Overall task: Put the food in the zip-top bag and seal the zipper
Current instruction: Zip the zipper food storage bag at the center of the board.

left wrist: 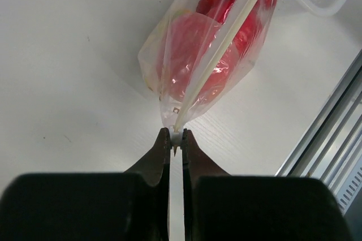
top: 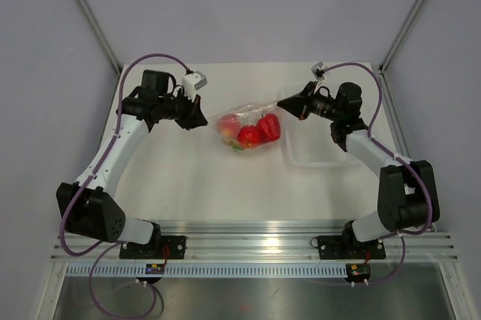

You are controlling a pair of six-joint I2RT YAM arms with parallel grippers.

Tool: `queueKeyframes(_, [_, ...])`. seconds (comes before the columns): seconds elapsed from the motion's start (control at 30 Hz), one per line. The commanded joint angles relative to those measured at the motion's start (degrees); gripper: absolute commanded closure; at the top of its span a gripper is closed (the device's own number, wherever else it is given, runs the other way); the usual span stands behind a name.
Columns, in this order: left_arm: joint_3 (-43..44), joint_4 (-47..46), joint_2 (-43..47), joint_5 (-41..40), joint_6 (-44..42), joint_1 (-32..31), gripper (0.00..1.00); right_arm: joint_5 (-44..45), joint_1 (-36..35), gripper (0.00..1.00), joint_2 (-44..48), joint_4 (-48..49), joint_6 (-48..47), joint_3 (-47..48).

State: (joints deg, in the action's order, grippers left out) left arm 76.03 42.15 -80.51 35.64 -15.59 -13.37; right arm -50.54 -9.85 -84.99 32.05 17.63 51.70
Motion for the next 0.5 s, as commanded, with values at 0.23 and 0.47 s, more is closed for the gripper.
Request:
queueKeyframes(0.23, [2.01,-6.1,2.38,-1.26,5.39,3.43,1.0,2.12,-0.96,1.0,-3.51,4.08,2.16,6.39])
queueKeyframes(0.47, [15.09,-9.1,-5.95,-5.59,8.21,7.99,1.0,3.7,-3.51,1.0,-14.03,8.27,4.07,20.24])
